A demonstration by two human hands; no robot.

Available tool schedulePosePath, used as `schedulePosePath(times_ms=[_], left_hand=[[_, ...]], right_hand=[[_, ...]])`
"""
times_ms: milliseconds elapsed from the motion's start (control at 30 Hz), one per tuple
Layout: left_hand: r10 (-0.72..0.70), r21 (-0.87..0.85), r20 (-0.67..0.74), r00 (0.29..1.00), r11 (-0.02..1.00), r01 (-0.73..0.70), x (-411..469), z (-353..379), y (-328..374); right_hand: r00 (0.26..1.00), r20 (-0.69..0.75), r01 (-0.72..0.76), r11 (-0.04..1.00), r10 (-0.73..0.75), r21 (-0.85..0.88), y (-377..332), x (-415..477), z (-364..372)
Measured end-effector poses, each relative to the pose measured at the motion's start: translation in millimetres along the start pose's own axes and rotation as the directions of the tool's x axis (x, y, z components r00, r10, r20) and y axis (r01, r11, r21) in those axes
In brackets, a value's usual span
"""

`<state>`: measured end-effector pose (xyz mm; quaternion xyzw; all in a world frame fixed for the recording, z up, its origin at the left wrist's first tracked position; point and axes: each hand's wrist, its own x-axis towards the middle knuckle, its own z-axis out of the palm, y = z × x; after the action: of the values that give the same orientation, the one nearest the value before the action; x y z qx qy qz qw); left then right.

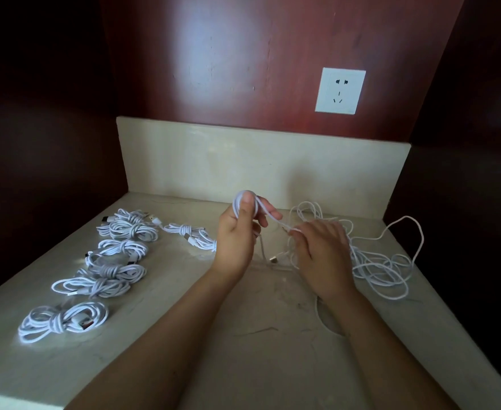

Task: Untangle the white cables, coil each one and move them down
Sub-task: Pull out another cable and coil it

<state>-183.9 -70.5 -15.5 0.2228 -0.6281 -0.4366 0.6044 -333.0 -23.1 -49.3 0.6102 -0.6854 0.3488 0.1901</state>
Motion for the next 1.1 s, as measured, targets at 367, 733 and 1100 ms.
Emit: schedulePosePath(times_ms=[367, 733, 1100], left_hand=[[-0.300, -0.324, -0.281, 0.912, 0.924, 0.204, 21.2, -16.4, -10.5], [-0.540, -0.575, 0.075, 0.839, 0.664, 0.478, 21.2, -14.0, 0.7], [-0.560, -0.663, -0.003, 0.828, 0.621, 0.418, 37.5, -42.4, -11.7]], right_hand=[[0.987, 0.061, -0.136, 0.976, 0.148, -0.171, 13.7, 1.3, -4.5], [0.980, 0.108, 0.124, 0.934, -0.169, 0.335, -28.6, -11.1, -3.9], [0.946, 0.290, 0.108, 0.983, -0.147, 0.145, -10.7, -7.1, 1.8]])
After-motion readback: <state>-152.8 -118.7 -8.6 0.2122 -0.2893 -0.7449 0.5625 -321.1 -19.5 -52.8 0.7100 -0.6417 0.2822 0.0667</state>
